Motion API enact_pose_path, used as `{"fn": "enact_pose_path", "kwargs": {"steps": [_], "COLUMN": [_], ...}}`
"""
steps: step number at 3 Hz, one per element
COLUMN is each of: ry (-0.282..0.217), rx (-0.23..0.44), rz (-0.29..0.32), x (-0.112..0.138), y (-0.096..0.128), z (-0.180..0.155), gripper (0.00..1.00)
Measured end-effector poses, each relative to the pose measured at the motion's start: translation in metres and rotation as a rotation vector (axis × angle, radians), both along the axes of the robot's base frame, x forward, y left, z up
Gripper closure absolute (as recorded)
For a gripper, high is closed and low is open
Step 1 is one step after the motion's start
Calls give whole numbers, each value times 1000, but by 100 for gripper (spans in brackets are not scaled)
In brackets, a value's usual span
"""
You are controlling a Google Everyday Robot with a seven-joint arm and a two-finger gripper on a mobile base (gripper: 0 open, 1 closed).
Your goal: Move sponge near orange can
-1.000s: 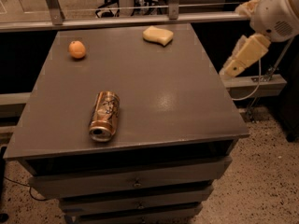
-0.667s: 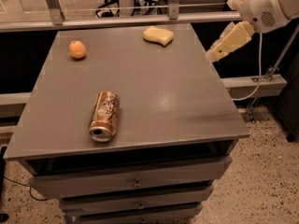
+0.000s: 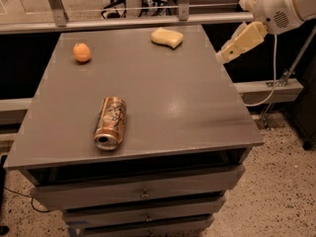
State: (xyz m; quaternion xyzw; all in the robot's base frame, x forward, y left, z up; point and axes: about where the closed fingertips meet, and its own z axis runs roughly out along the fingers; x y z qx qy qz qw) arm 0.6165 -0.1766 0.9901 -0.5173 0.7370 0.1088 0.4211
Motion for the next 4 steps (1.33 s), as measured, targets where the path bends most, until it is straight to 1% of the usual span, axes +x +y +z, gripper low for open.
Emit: {"fn": "enact_pose_path", "kwargs": {"steps": [1,2,3,4], "ry": [-12,-38,-53,-59], "rx": [55,163,275,332], "rz": [-19,-61,-115,-155], "x": [12,56,110,156], "y": [13,44,72,93], "z": [-12,-37,-58,-73], "gripper": [0,0,0,0]}}
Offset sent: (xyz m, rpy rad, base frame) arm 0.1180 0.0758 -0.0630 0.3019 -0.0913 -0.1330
